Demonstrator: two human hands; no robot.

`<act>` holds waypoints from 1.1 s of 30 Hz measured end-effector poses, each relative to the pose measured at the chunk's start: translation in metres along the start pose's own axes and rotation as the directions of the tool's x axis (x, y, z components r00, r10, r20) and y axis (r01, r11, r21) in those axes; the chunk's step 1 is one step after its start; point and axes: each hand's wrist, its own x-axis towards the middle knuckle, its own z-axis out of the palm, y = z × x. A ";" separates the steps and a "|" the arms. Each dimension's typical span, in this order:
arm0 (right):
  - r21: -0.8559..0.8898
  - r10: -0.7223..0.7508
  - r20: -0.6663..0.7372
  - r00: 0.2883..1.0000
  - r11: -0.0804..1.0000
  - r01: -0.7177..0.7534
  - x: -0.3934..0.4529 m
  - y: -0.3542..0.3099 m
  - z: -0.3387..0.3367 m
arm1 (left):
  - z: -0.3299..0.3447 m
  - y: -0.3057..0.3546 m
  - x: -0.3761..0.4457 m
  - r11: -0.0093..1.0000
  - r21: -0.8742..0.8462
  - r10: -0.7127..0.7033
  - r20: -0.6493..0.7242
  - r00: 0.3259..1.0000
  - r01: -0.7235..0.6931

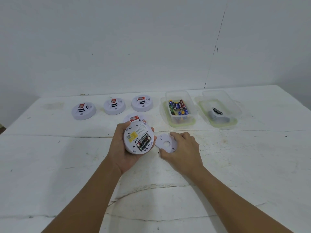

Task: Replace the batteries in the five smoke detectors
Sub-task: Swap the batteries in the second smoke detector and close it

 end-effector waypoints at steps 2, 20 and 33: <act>0.054 0.037 -0.041 0.999 0.998 -0.034 0.000 -0.004 -0.001 | 0.001 0.002 0.000 1.000 0.003 0.010 -0.006 1.000 -0.010; 0.465 -0.224 -0.171 0.959 0.840 0.279 -0.012 -0.055 -0.002 | 0.026 -0.003 0.003 0.996 0.086 -0.017 0.032 0.999 0.015; 0.463 -0.267 -0.117 0.957 0.838 0.290 -0.015 -0.048 -0.013 | 0.028 -0.009 -0.006 0.995 0.101 -0.011 -0.029 1.000 0.014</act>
